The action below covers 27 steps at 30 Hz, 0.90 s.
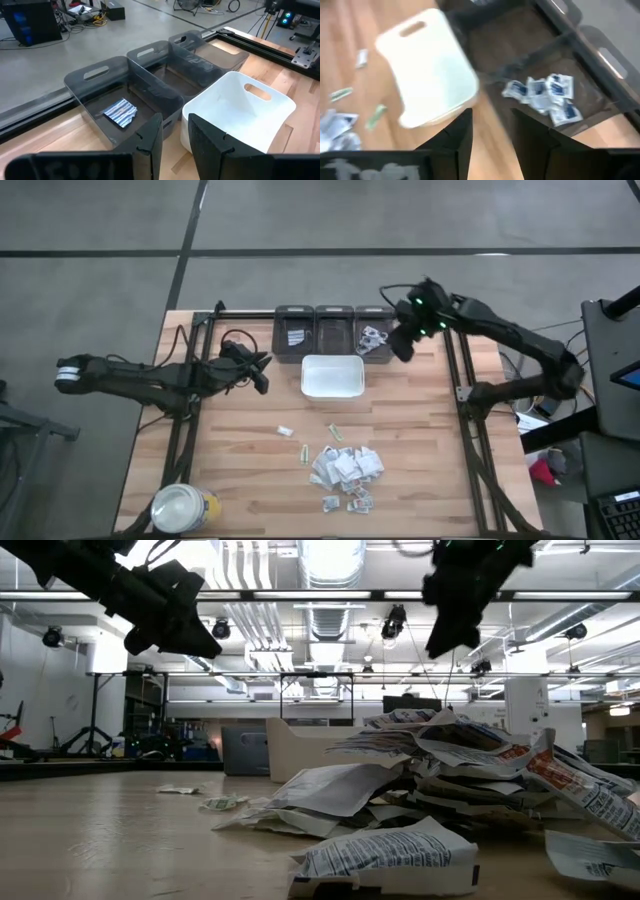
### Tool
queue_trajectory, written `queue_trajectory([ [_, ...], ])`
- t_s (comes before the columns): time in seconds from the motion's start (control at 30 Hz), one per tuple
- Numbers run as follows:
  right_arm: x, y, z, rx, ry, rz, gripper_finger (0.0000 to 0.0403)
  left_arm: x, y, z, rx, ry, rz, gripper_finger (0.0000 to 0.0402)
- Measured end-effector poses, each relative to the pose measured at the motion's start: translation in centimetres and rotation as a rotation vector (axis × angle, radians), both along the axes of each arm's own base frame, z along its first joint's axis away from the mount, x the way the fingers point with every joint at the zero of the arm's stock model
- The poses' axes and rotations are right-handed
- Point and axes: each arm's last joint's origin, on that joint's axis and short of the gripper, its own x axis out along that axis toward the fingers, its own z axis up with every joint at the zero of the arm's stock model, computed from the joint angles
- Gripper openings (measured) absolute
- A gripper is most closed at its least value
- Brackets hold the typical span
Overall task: Pick & Place First Aid Supplies
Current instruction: Put the white alcohol pad into the right black bin
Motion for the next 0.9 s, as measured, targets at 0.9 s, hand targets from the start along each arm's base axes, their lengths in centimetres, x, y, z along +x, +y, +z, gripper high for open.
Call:
queue_trajectory([
  [0.9, -9.7, 9.1, -4.1, -0.007, -0.441, -0.024, 0.0085, 7.1, -5.3, 6.5, -0.182, -0.155, -0.431, 0.0094],
])
